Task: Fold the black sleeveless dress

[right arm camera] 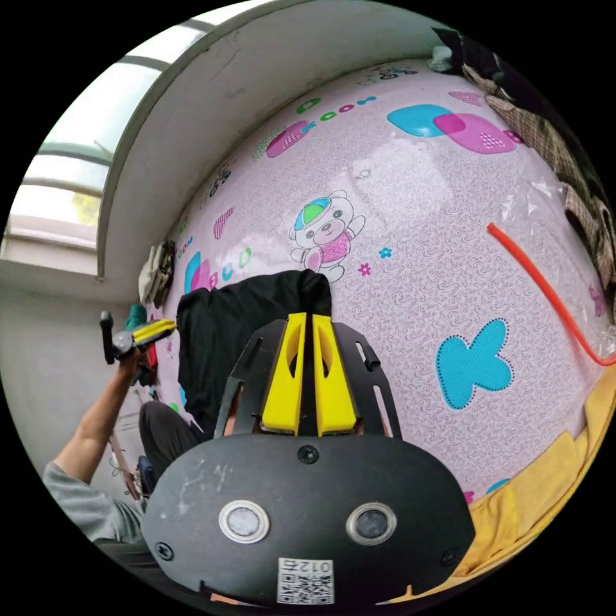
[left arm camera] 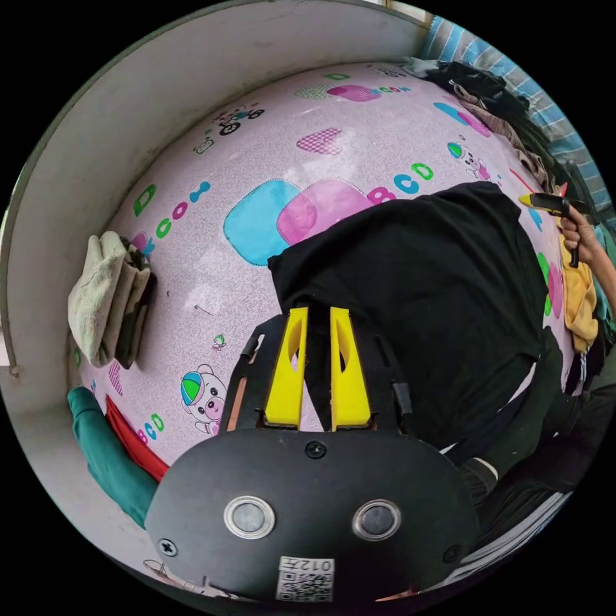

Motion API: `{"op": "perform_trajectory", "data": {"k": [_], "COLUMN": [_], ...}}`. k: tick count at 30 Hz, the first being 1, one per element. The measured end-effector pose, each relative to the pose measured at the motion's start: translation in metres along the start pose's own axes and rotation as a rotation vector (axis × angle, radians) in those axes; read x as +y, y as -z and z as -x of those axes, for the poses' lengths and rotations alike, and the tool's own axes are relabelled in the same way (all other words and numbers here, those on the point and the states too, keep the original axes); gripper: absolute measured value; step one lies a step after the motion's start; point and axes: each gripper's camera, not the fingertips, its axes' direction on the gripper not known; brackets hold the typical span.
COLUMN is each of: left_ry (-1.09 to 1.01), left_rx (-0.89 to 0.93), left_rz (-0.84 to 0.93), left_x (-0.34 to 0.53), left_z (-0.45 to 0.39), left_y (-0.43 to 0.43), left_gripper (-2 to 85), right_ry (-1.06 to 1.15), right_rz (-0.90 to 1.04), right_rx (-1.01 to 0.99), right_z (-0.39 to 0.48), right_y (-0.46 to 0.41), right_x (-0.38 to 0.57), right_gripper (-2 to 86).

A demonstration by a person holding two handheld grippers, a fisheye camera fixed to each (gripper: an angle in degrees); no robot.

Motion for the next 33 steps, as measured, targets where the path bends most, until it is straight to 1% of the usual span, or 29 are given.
{"op": "perform_trajectory", "data": {"k": [3,7,9,10,12,13,15,17,18,20,21,22,25,29,32,33], "left_ry": [0.018,0.009,0.021,0.025,0.026,0.046,0.098,0.151,0.165,0.139,0.079,0.002,-0.136,-0.170,-0.177,-0.151], "left_rx": [0.020,0.012,0.011,0.007,0.022,0.046,0.071,0.057,0.054,0.084,0.086,0.060,-0.063,-0.162,-0.215,-0.239], "left_rz": [-0.011,0.016,0.023,0.028,0.031,0.024,0.017,0.034,0.004,-0.071,-0.105,-0.116,-0.092,-0.067,-0.046,-0.038], "left_x": [0.001,0.003,0.005,0.006,0.010,0.015,0.025,0.036,0.043,0.052,0.055,0.057,0.058,0.060,0.062,0.063], "left_z": [0.010,0.022,0.029,0.034,0.042,0.050,0.065,0.080,0.086,0.088,0.083,0.073,0.050,0.042,0.041,0.043], "left_y": [0.008,0.017,0.023,0.027,0.034,0.040,0.046,0.052,0.061,0.079,0.090,0.098,0.110,0.117,0.122,0.126], "left_gripper": [3.6,2.1,1.3,0.7,0.4,0.3,0.2,0.1,0.2,0.3,0.5,0.9,1.8,2.2,2.3,2.1], "right_ry": [-0.008,-0.108,-0.151,-0.163,-0.144,-0.152,-0.155,-0.118,-0.106,0.002,0.033,0.104,0.257,0.391,0.415,0.414], "right_rz": [0.013,0.063,0.097,0.104,0.051,0.006,0.001,-0.002,-0.018,-0.081,-0.090,-0.095,-0.090,-0.043,-0.020,-0.021], "right_rx": [0.014,-0.043,-0.037,0.007,0.066,0.103,0.157,0.195,0.200,0.151,0.135,0.121,0.195,0.277,0.298,0.302], "right_z": [-0.003,-0.013,-0.017,-0.017,-0.012,-0.011,-0.012,-0.011,-0.009,0.005,0.010,0.019,0.041,0.059,0.065,0.065], "right_y": [-0.009,-0.031,-0.043,-0.048,-0.049,-0.047,-0.049,-0.051,-0.050,-0.041,-0.039,-0.038,-0.041,-0.056,-0.065,-0.066], "right_x": [-0.019,-0.039,-0.044,-0.045,-0.045,-0.044,-0.043,-0.040,-0.038,-0.027,-0.023,-0.014,0.008,0.032,0.038,0.039], "right_gripper": [0.1,-0.1,-0.3,-0.5,-0.8,-0.8,-0.9,-0.8,-0.8,-0.7,-0.7,-0.6,0.0,2.4,2.7,2.6]}}
